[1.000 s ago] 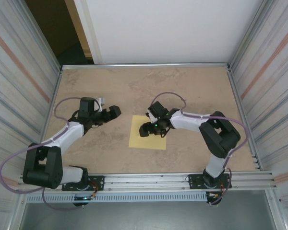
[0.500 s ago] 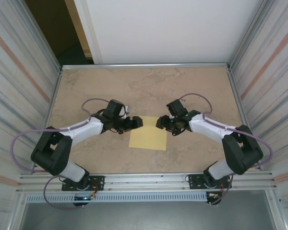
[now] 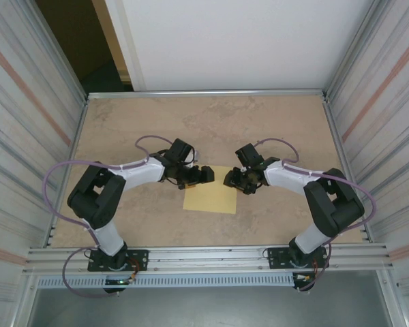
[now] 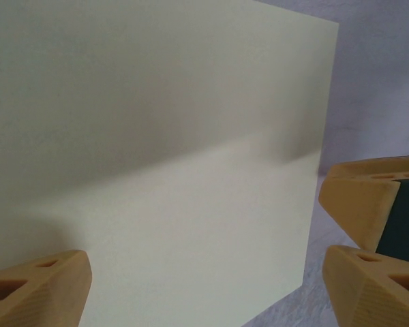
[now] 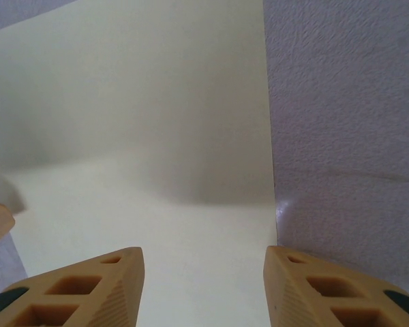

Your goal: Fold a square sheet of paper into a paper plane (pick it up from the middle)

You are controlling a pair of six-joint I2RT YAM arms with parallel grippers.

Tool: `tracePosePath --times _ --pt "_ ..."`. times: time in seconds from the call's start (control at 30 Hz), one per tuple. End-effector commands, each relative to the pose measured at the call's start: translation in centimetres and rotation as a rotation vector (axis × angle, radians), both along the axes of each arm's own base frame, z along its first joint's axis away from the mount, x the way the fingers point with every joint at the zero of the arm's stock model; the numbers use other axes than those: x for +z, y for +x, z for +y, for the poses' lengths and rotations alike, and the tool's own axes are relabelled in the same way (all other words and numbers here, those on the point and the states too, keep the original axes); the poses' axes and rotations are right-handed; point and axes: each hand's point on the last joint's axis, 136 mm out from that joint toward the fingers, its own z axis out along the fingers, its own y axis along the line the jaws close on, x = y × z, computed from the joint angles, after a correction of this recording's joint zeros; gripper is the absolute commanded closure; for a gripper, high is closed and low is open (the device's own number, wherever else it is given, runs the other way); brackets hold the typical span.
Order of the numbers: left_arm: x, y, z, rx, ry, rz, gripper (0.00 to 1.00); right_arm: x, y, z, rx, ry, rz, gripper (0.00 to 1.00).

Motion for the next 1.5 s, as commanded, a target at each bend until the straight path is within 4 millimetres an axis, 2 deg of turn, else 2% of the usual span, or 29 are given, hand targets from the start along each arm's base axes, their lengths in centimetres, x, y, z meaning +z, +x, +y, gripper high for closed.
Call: tracePosePath --times 0.0,0.33,0.6,0.77,1.13,1.23,1.47 --pt "-0.3 0.1 0.2 -0.006 0.03 0.008 0.1 -0.7 -0.4 0.5 -0.001 0.015 0.036 0.54" --pt "-2.7 -1.1 1.6 0.071 0.064 0.079 0.08 -2.3 -0.8 0.3 0.014 -0.017 0.066 0.55" --pt "-2.8 -0.7 1.8 0.163 -0.072 0.095 0.06 -2.9 -0.3 1.2 0.031 0.008 0.072 0.56" --pt "-2.5 -0.5 2.3 0.193 -0.145 0.081 0.04 -2.9 0.2 2.4 0.056 0.052 0.068 0.56" --pt "-1.5 -0.6 3.5 0.217 -0.183 0.046 0.01 -3.0 0.8 6.8 0.186 0.088 0.052 0.58" --pt "-1.6 -0.7 3.8 0.218 -0.172 0.047 0.04 -3.1 0.9 7.0 0.173 0.097 0.052 0.58" --pt "-2.1 -0.8 3.8 0.209 -0.159 0.061 0.18 -2.8 1.0 6.5 0.153 0.123 0.039 0.59"
